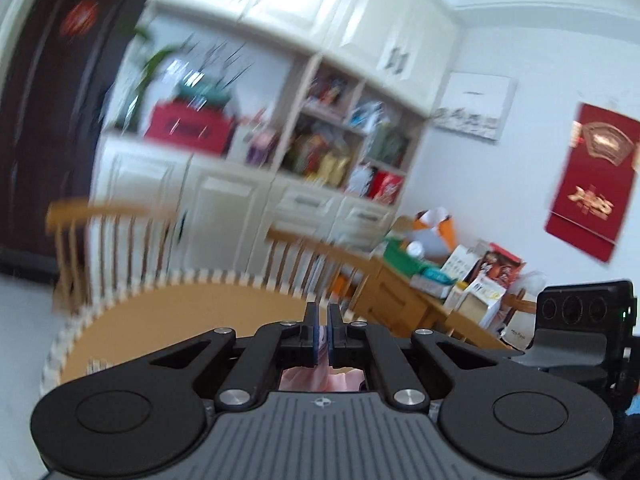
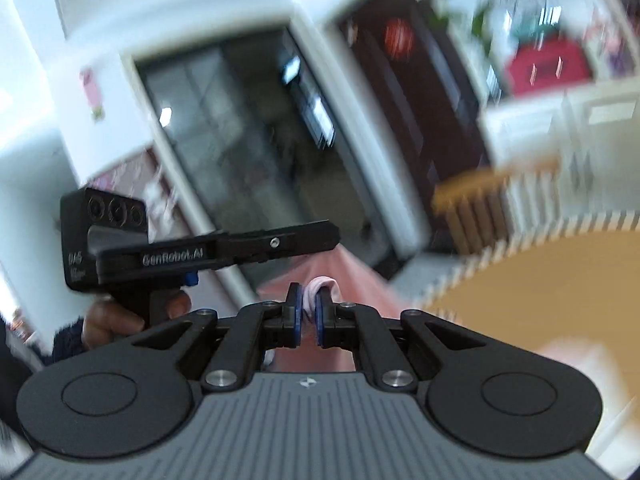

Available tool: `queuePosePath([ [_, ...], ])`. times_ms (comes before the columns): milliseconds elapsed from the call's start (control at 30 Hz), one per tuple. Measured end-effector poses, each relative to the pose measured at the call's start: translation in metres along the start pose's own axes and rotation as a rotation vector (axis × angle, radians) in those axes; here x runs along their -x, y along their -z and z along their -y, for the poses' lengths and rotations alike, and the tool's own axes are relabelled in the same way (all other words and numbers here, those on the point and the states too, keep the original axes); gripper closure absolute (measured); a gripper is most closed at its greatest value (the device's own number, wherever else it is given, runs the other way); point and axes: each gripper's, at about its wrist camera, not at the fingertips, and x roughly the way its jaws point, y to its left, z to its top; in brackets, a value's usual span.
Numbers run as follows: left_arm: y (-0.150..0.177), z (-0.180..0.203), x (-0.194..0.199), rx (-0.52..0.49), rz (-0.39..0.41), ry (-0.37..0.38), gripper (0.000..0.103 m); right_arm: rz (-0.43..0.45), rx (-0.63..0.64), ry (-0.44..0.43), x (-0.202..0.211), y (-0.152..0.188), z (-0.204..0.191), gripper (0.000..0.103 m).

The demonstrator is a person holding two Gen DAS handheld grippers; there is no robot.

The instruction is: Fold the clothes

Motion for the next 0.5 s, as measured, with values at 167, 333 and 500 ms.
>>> queuePosePath([
  [167,-0.016,0.003,-0.145,-0.009,-0.159,0.008,0.099,0.040,0.008,0.367,0.011,-0.036,0.070,0.096],
  [333,0.028,-0.021,-0.237,0.183,-0.286,0.027,0.097,-0.111,-0.230,0.636,0.033,0.006,0.204,0.096],
  [500,0.090,-0.058,-0.273,0.155,-0.469,-0.065,0.080,-0.383,-0.296,0.933,0.036,0.089,0.312,0.091],
])
